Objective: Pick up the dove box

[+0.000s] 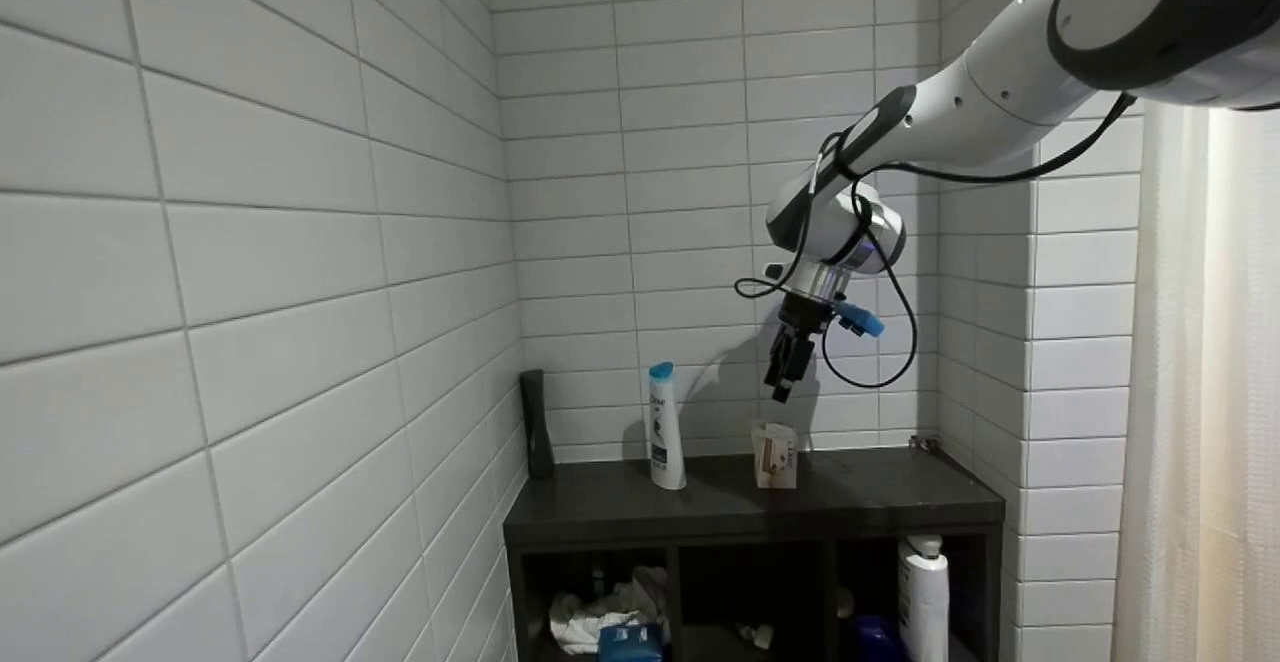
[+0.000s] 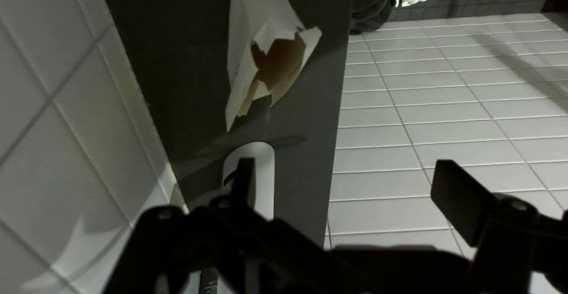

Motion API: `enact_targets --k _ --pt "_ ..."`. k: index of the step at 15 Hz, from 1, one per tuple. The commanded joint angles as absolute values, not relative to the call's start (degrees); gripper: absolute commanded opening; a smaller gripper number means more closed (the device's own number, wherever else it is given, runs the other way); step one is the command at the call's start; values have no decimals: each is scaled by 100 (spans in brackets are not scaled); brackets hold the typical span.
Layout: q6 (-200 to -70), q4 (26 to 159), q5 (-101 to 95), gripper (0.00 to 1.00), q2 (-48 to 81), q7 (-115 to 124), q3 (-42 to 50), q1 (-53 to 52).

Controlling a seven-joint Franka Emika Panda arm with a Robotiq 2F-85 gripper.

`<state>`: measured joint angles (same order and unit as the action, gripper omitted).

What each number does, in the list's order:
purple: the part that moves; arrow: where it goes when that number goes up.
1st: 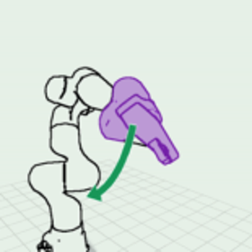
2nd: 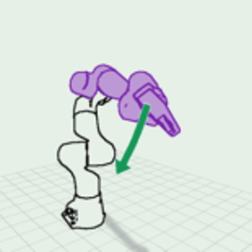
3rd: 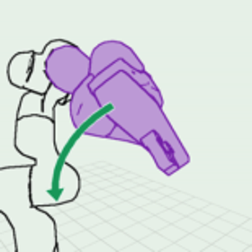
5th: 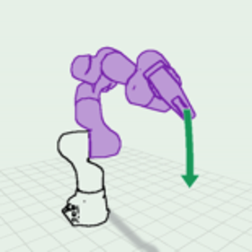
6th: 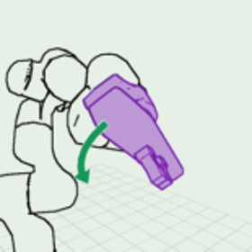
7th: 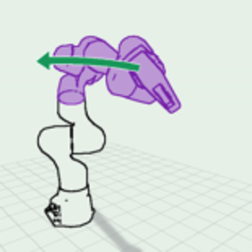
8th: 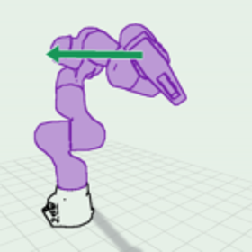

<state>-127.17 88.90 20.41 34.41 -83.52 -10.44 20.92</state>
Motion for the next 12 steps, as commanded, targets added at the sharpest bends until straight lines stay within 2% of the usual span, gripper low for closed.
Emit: enact_targets --k 1,12 --pt "-12359 8668 2186 100 3517 -8211 -852 1964" --pt "-12193 8245 2030 100 3924 -7645 -586 1806"
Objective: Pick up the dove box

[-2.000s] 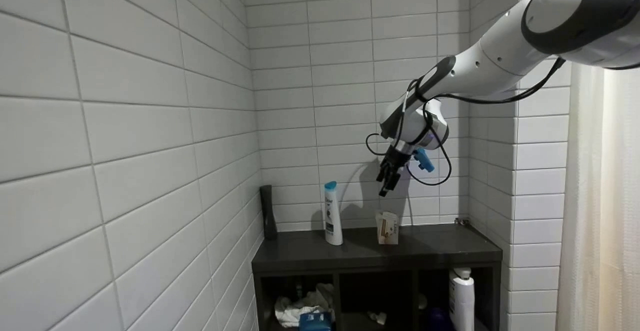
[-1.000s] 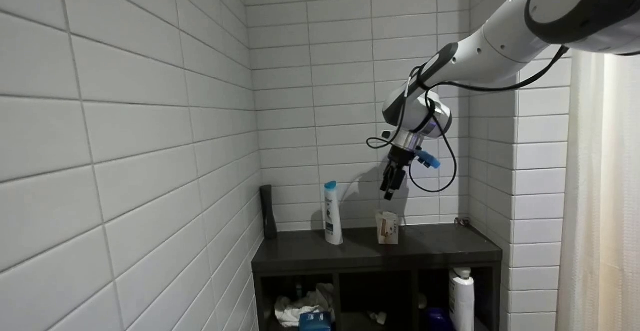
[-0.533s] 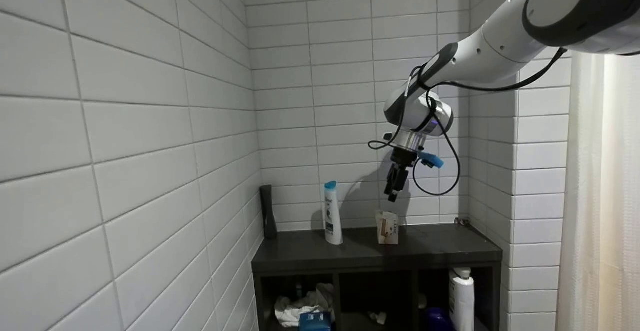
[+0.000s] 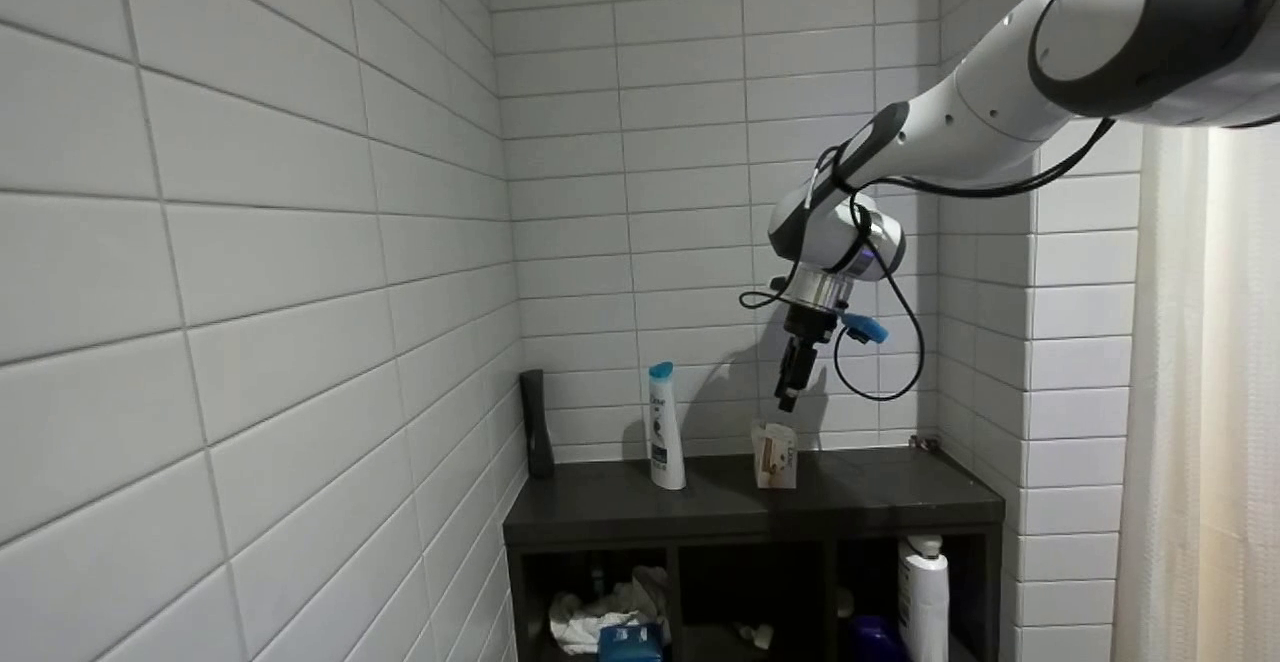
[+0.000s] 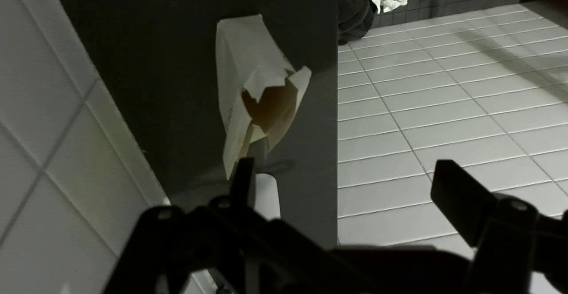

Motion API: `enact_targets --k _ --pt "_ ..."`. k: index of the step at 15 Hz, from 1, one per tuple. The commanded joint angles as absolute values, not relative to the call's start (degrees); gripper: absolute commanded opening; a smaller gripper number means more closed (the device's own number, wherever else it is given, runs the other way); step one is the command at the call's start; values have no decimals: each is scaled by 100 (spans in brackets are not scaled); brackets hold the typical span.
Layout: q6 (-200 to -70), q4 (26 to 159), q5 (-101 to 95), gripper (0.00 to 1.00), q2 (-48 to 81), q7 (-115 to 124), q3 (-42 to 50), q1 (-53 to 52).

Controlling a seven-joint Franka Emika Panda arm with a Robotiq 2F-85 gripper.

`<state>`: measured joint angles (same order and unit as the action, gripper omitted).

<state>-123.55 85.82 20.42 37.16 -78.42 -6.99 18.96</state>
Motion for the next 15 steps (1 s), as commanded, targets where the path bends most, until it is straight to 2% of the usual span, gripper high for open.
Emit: enact_targets --k 1,15 --pt "-12180 8194 2029 100 3968 -7627 -589 1808" --pt "-11477 7481 1992 100 4461 -7305 -599 1816"
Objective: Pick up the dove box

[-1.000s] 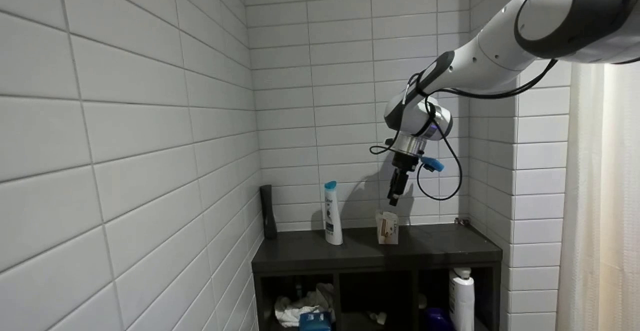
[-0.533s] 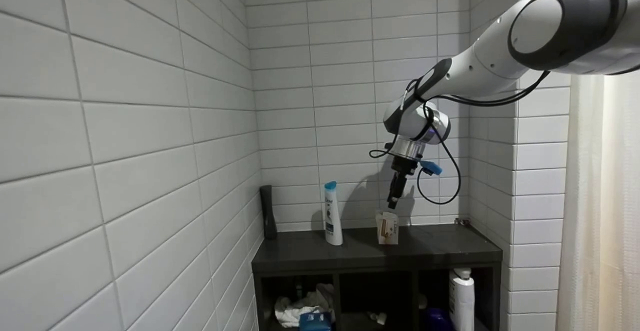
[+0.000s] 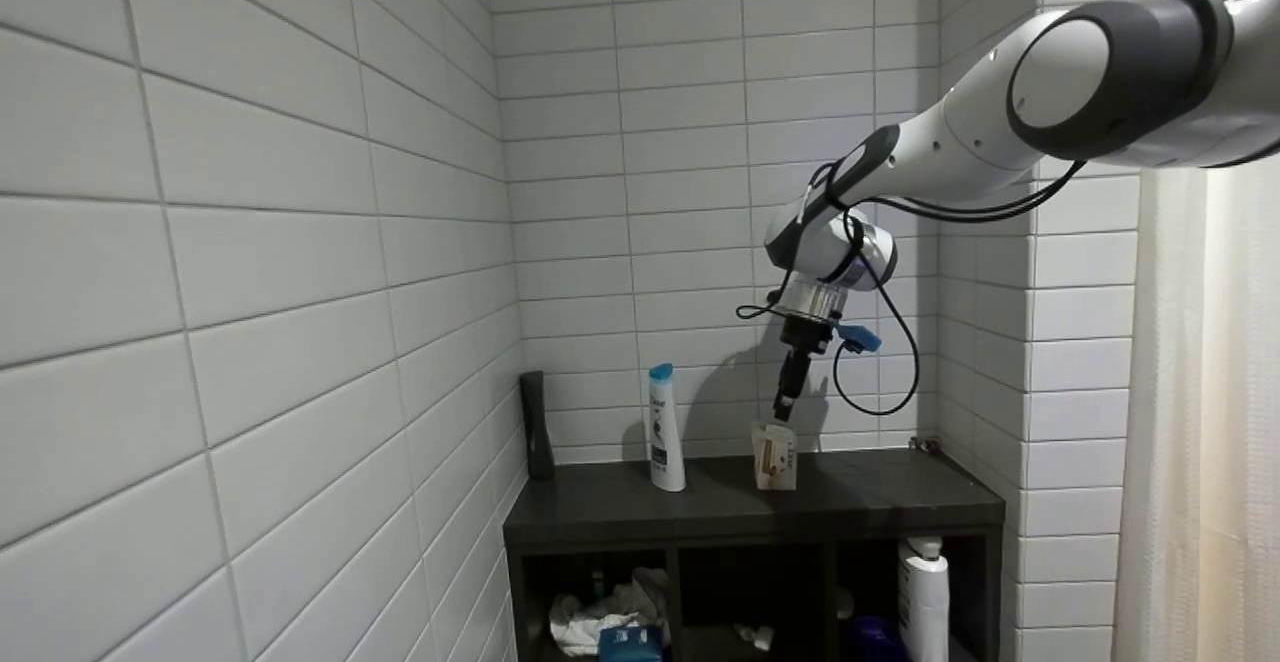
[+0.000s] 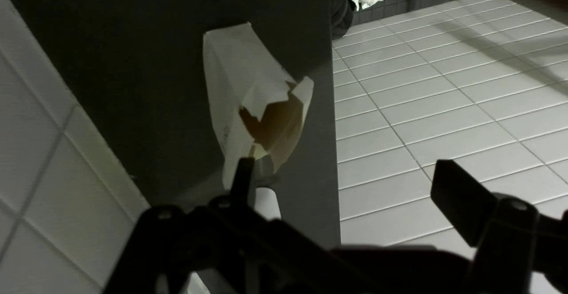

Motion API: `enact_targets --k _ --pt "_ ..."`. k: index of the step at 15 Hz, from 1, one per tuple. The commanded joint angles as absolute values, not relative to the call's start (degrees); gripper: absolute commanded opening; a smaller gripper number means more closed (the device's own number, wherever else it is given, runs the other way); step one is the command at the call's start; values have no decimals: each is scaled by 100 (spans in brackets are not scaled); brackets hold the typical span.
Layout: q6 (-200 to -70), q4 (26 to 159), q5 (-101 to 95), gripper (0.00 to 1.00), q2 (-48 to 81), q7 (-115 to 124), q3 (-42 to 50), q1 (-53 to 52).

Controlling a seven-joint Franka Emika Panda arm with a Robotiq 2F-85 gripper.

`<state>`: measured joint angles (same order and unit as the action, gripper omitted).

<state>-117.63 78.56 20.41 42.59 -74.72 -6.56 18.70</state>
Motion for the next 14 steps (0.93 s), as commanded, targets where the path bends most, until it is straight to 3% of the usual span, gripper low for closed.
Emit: enact_targets --k 1,14 --pt "-11413 7425 1988 100 4498 -7287 -597 1812" --pt "-10857 6883 1909 100 4899 -6799 -568 1784"
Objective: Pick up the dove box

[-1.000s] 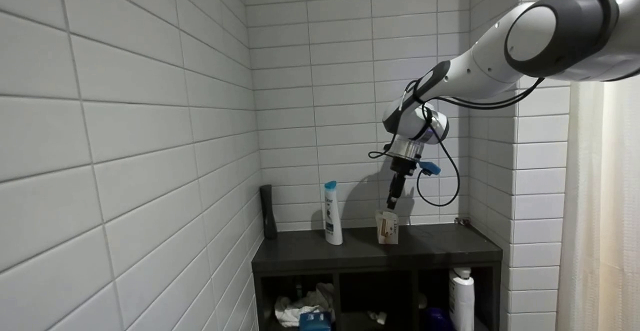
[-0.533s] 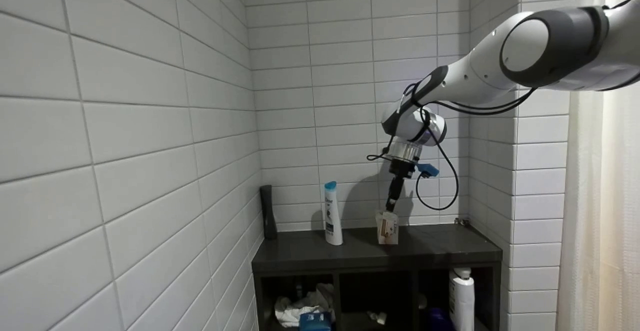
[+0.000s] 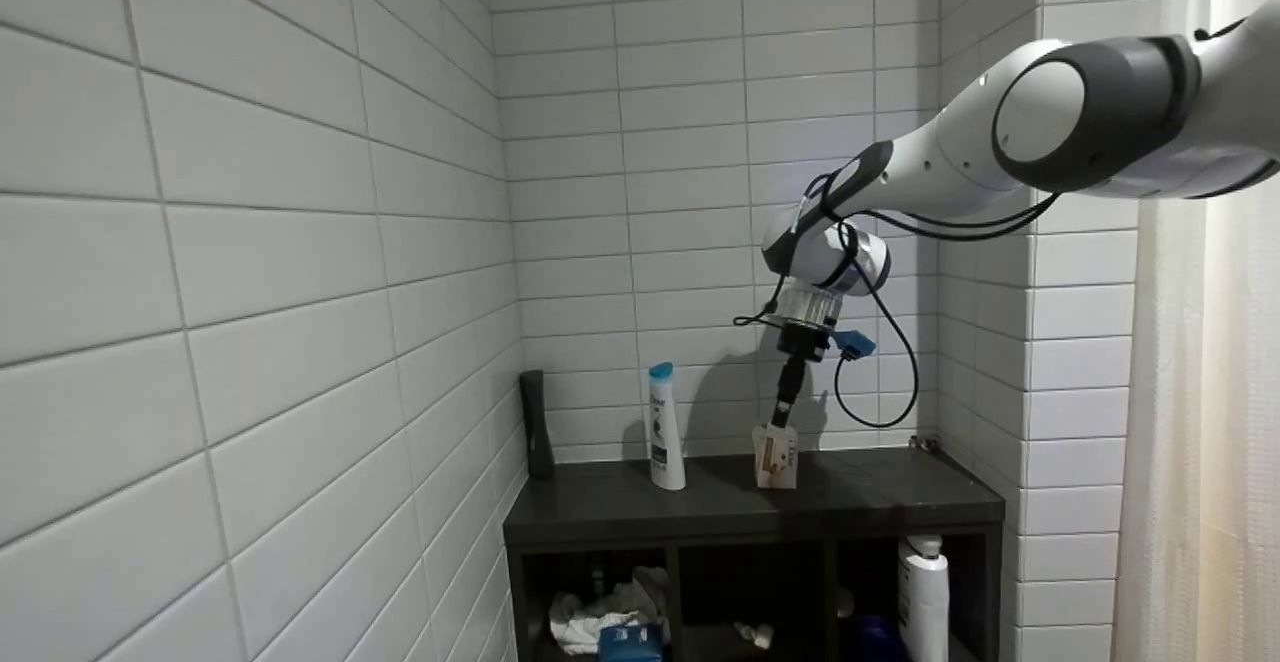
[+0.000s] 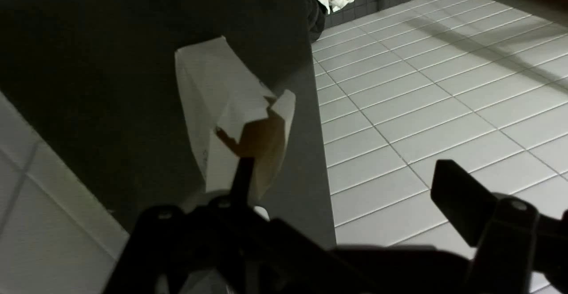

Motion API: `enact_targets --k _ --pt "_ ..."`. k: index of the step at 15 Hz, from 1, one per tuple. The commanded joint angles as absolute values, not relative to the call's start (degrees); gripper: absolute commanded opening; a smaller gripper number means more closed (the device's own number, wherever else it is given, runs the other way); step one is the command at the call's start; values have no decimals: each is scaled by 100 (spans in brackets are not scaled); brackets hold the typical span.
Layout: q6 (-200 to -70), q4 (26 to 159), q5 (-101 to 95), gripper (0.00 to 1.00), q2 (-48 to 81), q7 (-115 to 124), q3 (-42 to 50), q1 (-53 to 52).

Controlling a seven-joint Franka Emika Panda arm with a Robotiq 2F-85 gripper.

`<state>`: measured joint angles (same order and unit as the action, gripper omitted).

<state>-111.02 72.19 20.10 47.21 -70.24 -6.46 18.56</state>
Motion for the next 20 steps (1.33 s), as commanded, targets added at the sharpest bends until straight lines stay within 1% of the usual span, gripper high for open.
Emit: enact_targets --k 1,10,11,12,14,15,20 --pt "-10811 6840 1908 100 4932 -6775 -572 1783" --pt "-10494 6402 1848 100 5227 -6449 -570 1751" --pt "-10477 6352 1837 75 5256 -6416 -569 1749" --pt "-10472 6301 1823 74 5285 -6361 -563 1745" --pt "-10435 6204 1766 61 5343 -6255 -543 1732" --pt "-10423 6156 1749 52 5368 -6205 -544 1733" --pt "-10383 5996 1711 12 5496 -6043 -573 1754"
